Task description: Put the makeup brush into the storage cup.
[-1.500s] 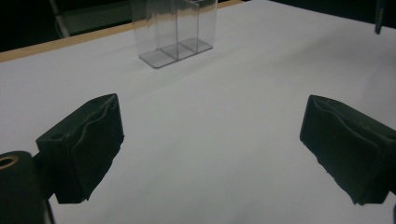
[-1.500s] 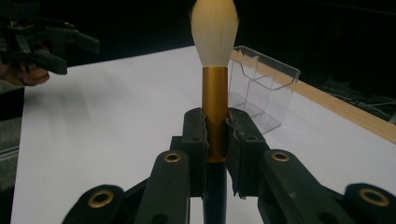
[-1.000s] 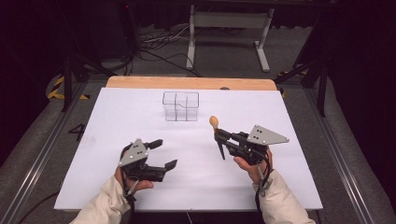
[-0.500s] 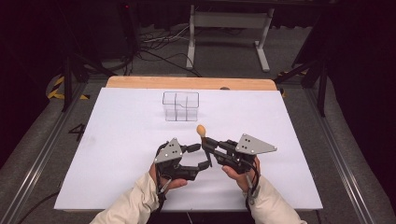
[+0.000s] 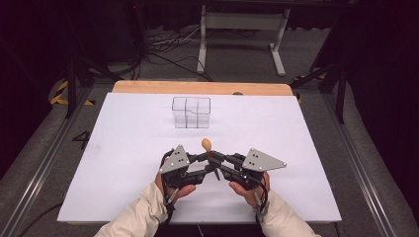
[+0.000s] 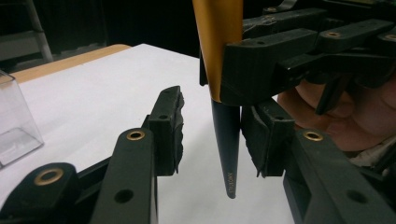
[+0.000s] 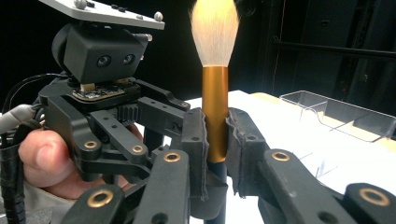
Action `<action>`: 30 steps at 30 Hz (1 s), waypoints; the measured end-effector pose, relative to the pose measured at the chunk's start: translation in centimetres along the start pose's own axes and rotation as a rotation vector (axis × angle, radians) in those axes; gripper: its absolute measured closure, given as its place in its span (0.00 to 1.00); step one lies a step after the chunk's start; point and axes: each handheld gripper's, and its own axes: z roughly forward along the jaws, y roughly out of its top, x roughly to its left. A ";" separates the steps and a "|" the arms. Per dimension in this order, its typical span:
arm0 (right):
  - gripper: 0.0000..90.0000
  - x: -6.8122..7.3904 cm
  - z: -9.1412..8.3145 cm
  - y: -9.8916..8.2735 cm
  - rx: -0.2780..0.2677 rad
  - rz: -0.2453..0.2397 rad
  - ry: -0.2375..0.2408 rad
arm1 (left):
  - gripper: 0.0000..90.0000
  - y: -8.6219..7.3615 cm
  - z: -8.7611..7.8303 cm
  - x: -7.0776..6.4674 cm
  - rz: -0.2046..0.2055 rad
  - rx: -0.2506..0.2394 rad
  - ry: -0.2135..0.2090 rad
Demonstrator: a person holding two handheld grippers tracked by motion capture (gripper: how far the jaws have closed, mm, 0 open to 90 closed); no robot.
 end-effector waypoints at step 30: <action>0.69 -0.2 -1.6 0.8 -0.009 -0.027 -0.083 | 0.86 -0.3 -0.7 1.1 0.053 0.040 0.086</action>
